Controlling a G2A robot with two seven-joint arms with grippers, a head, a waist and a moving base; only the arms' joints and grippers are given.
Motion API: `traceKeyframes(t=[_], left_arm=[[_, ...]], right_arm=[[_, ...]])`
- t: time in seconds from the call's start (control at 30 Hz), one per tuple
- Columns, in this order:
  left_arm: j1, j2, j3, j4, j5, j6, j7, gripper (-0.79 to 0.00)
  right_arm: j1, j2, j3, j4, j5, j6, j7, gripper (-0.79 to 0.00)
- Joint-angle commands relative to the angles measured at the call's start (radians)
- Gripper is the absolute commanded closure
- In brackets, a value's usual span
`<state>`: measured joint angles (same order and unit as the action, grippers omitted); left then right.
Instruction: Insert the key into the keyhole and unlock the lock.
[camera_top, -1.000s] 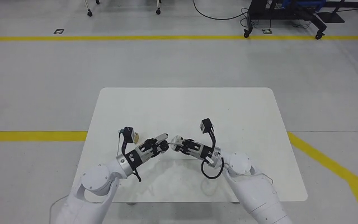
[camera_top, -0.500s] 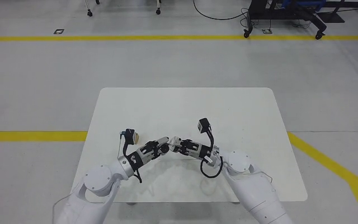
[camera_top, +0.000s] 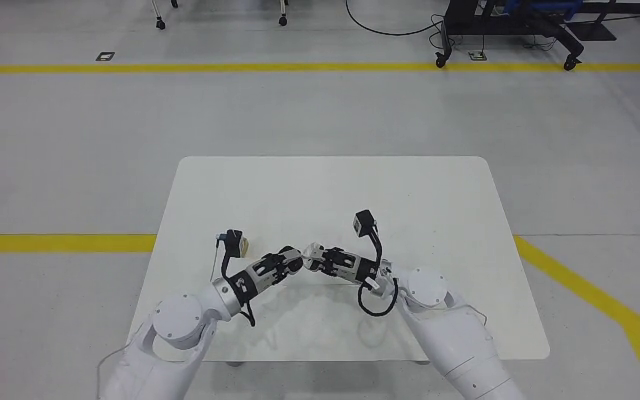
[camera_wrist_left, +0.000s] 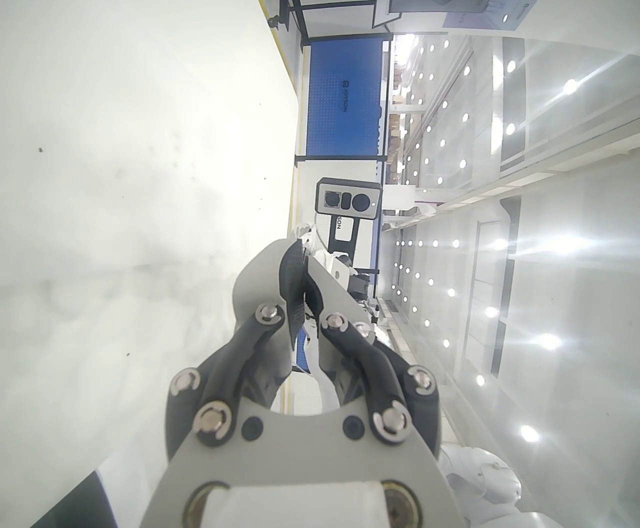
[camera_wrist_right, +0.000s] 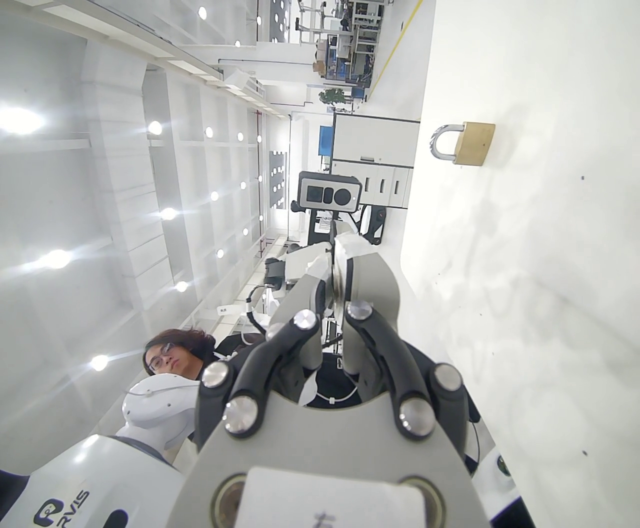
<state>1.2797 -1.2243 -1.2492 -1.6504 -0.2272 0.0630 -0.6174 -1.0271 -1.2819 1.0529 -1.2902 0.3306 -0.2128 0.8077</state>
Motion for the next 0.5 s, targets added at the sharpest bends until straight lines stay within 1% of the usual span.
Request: traceKeyframes(t=[0.0, 0.03, 0.17, 0.27, 0.33, 0.37, 0.4, 0.47], left_arm=[[0.001, 0.001, -0.001, 0.0, 0.004, -0.003, 0.004, 0.0], [0.002, 0.001, -0.002, -0.001, 0.011, -0.006, 0.005, 0.0], [0.006, 0.005, -0.009, -0.005, 0.033, -0.015, 0.001, 0.0], [0.011, 0.008, -0.021, -0.009, 0.032, -0.021, -0.006, 0.0], [0.013, 0.011, -0.025, -0.012, 0.035, -0.022, -0.024, 0.0], [0.013, 0.013, -0.028, -0.012, 0.043, -0.022, -0.034, 0.0], [0.014, 0.014, -0.029, -0.013, 0.051, -0.022, -0.047, 0.0], [0.014, 0.018, -0.032, -0.015, 0.065, -0.02, -0.072, 0.0]], right_arm=[[0.001, 0.0, 0.001, 0.0, -0.002, 0.001, 0.003, -0.28], [0.001, 0.001, 0.003, 0.0, -0.002, 0.001, 0.005, -0.302], [0.001, 0.003, 0.012, 0.004, 0.003, 0.009, 0.017, -0.299], [0.002, 0.006, 0.017, 0.008, 0.006, 0.029, 0.035, -0.283], [0.004, 0.008, 0.019, 0.011, 0.017, 0.047, 0.069, -0.268], [0.005, 0.009, 0.021, 0.014, 0.025, 0.056, 0.085, -0.256], [0.007, 0.01, 0.022, 0.018, 0.029, 0.065, 0.103, -0.225], [0.011, 0.012, 0.022, 0.024, 0.034, 0.082, 0.134, -0.209]])
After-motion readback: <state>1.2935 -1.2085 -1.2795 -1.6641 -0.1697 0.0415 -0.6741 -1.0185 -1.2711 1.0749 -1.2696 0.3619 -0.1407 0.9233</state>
